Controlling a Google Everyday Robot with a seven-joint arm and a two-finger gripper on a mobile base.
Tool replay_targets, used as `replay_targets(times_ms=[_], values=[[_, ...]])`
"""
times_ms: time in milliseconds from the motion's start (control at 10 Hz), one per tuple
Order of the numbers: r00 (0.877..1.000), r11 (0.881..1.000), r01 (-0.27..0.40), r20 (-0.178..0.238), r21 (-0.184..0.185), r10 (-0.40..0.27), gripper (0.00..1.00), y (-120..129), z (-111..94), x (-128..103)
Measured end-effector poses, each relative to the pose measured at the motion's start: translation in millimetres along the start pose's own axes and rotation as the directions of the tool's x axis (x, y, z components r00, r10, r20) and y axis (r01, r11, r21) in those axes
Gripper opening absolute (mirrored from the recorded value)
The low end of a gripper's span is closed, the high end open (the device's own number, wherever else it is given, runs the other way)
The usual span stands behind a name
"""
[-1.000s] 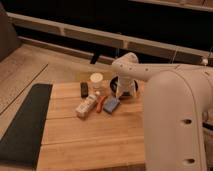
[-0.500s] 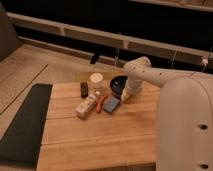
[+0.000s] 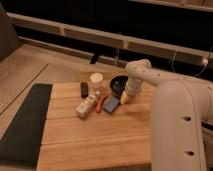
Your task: Push the ceramic bowl across the table
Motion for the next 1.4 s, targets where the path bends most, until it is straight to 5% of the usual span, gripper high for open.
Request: replay_targets(times_ms=[400, 600, 900, 1400], values=[[0.995, 0.995, 0.100, -0.005, 0.011, -0.100, 0.65, 6.5, -0.1, -29.6], [0.995, 0.993, 0.103, -0.005, 0.051, -0.103, 0.65, 9.5, -7.7, -29.8], [0.998, 0.986, 0.070, -0.015, 0.154, -0.068, 0.65, -1.1, -29.0, -7.4], [0.987, 0.984, -0.053, -0.140, 0.172, 0.078, 0.65, -6.1, 5.7, 43.2]])
